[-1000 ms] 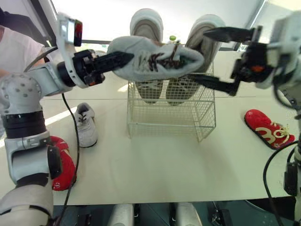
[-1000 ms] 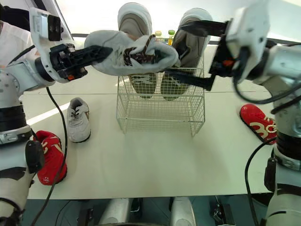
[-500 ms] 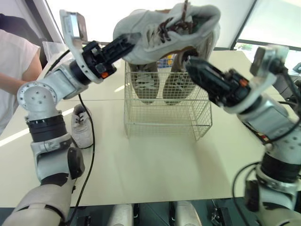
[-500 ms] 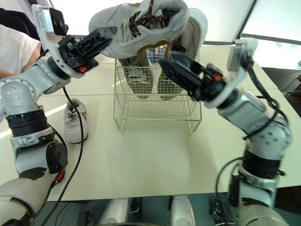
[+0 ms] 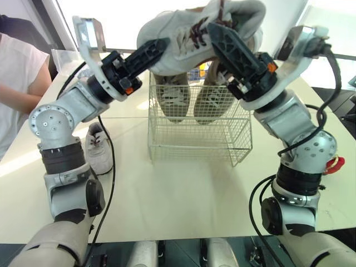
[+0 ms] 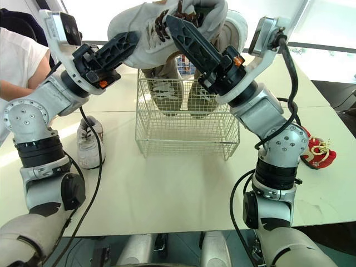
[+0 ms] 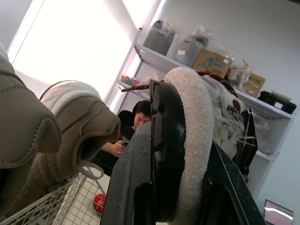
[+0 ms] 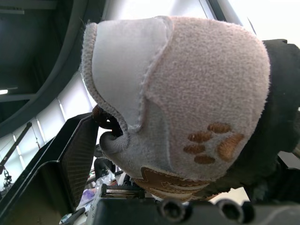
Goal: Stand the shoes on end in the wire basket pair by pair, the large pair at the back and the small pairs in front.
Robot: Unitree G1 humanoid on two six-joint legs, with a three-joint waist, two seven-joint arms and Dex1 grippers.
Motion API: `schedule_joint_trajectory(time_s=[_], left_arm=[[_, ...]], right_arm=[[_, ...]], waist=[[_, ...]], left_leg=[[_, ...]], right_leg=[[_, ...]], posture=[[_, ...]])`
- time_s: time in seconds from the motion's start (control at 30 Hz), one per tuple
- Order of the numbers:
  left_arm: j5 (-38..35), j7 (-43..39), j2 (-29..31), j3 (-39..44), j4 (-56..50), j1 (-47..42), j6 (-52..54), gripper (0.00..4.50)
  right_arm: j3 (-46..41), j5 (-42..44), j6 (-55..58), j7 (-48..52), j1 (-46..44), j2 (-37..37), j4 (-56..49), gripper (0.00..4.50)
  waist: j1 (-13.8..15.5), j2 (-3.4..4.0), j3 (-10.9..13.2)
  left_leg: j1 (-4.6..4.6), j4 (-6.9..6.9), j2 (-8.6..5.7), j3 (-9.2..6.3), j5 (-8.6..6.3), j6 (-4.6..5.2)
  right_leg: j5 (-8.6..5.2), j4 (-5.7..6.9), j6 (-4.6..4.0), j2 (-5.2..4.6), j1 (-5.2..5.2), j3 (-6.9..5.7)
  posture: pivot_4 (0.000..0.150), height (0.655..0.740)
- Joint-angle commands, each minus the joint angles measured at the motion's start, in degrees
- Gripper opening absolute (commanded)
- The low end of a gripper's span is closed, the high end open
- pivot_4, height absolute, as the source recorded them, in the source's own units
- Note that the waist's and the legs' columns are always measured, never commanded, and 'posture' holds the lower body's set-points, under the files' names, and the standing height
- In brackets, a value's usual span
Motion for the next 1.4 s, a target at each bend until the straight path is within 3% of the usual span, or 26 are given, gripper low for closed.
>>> schedule_joint_trajectory(time_s=[0.03,0.2,0.27,0.47,0.53,0.57,0.73,0.87,1.1,1.4], left_arm=[[-0.54,1.30,-0.49,-0.65,-2.89,0.25,-1.78,0.30],[0.12,2.55,-0.15,-2.17,-4.37,1.42,-1.82,0.30],[0.40,2.86,0.26,-2.58,-4.53,1.60,-1.81,0.30],[0.95,-1.01,6.86,-3.60,-5.37,3.31,1.11,3.10],[0.81,-3.10,9.39,-3.76,-5.28,4.02,1.59,4.31],[0.79,-4.15,10.49,-3.80,-5.28,4.35,1.81,4.49],[2.93,-8.45,15.92,-4.36,-5.18,6.14,1.48,4.49],[3.22,-8.81,16.42,-4.36,-5.60,6.71,0.89,4.49],[2.72,-6.72,14.57,-4.32,-8.47,8.49,0.31,4.49],[3.41,-5.77,13.78,-4.92,-9.91,9.36,-0.67,4.49]], right_arm=[[0.58,0.22,-1.23,1.20,-2.19,0.20,-1.58,3.16],[0.65,0.12,-1.07,1.15,-2.53,-0.65,-1.57,1.01],[0.56,-0.06,-0.70,0.99,-3.00,-1.36,-1.30,0.66],[0.17,-2.33,3.78,7.64,-5.87,-11.31,1.91,0.66],[0.12,-3.74,5.16,11.93,-6.72,-15.59,4.26,0.66],[0.22,-4.75,5.65,14.26,-7.12,-17.68,5.62,0.66],[5.73,-17.64,3.73,33.35,-9.34,-30.91,13.09,0.66],[12.57,-30.24,-4.12,47.29,-11.46,-36.59,19.26,0.66],[18.26,-45.37,-17.14,59.08,-16.62,-36.20,30.70,0.66],[22.38,-57.16,-26.94,67.03,-21.30,-32.22,42.82,0.66]], waist=[[0.00,0.00,0.00],[0.01,0.00,0.00],[0.00,0.00,0.00],[-0.07,0.02,0.01],[-0.02,0.02,0.01],[-0.02,0.02,0.01],[0.15,0.02,0.02],[0.12,0.01,0.03],[-0.15,0.00,0.04],[-0.36,0.00,0.06]], left_leg=[[0.00,0.00,0.00,0.00,0.00,0.00],[0.00,0.00,0.01,0.00,0.00,0.00],[0.00,0.00,0.01,-0.01,0.00,0.00],[-0.01,-0.04,0.01,0.00,0.00,0.00],[-0.03,-0.09,0.01,0.01,-0.01,-0.01],[-0.03,-0.09,0.02,0.01,-0.01,-0.01],[-0.05,-0.09,0.02,0.01,-0.03,-0.04],[-0.11,-0.09,0.02,0.00,-0.10,-0.15],[-0.13,-0.14,0.03,0.02,-0.09,-0.14],[-0.14,-0.12,-0.01,0.09,-0.06,-0.17]], right_leg=[[0.00,0.00,0.00,0.00,0.00,0.00],[-0.01,-0.01,-0.02,0.00,0.00,0.00],[-0.01,-0.01,-0.02,0.00,0.00,0.00],[-0.01,-0.05,-0.03,0.00,-0.05,0.01],[-0.02,-0.09,-0.04,-0.01,-0.08,0.01],[-0.02,-0.12,-0.04,-0.01,-0.07,0.00],[-0.02,-0.18,-0.06,-0.06,-0.11,0.01],[-0.01,-0.20,-0.07,-0.08,-0.20,0.02],[0.00,-0.20,-0.06,-0.09,-0.27,0.04],[0.00,-0.17,-0.05,-0.08,-0.25,0.02]], posture=[[0.150,0.7400],[0.150,0.7400],[0.150,0.7400],[0.150,0.7400],[0.150,0.7400],[0.150,0.7400],[0.150,0.7400],[0.150,0.7400],[0.150,0.7400],[0.150,0.7400]])
